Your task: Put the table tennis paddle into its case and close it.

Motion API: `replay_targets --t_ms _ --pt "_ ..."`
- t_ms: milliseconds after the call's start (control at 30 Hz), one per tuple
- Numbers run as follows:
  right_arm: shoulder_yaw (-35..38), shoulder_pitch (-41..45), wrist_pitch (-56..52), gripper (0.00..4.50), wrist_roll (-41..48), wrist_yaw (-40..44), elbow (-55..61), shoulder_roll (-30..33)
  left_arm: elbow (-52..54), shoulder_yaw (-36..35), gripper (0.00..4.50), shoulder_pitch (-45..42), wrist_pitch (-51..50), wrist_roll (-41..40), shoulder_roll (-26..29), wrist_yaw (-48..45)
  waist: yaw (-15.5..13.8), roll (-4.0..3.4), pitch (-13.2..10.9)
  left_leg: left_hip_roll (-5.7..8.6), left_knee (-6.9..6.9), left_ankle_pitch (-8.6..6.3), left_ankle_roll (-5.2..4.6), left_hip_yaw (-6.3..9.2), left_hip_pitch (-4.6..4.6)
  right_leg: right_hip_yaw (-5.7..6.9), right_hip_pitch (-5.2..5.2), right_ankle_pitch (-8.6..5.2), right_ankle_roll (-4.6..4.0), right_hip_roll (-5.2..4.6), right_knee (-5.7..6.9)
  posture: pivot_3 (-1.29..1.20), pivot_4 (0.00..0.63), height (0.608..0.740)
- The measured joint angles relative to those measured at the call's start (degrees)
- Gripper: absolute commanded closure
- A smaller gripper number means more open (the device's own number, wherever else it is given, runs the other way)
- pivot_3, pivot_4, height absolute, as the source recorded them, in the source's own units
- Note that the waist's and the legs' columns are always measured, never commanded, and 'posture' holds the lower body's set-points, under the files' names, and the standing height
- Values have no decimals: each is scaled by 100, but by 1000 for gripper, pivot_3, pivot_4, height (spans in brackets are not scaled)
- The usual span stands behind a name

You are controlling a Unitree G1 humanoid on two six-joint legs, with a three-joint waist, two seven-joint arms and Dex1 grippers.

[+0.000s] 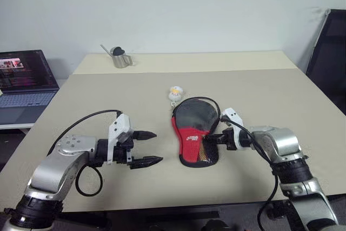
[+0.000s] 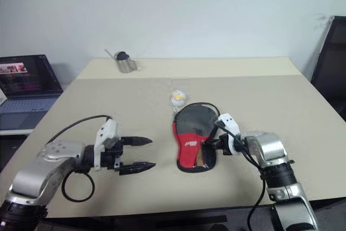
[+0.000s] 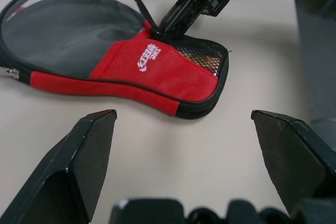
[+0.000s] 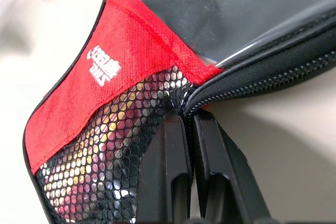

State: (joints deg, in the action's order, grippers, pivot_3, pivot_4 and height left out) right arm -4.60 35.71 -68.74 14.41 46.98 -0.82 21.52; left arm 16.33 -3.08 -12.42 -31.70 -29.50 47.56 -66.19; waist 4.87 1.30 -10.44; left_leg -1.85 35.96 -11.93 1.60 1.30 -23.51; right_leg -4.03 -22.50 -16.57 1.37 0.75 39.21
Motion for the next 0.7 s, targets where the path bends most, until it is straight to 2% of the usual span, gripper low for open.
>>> replay_targets --t_ms 300,700 --pt "101 -816 -1070 4469 629 -424 1573 94 576 -123 0 558 -167 -254 225 -69 -19 0 0 2 1 -1 1 3 -23 10 -4 -15 24 -2 -18 0 150 740" --pt "331 -1174 -1826 4469 1231 -871 2333 65 600 -124 0 630 -153 -335 248 -72 -27 1 0 3 1 -1 1 2 -29 11 -10 -17 23 -2 -20 0 150 740"
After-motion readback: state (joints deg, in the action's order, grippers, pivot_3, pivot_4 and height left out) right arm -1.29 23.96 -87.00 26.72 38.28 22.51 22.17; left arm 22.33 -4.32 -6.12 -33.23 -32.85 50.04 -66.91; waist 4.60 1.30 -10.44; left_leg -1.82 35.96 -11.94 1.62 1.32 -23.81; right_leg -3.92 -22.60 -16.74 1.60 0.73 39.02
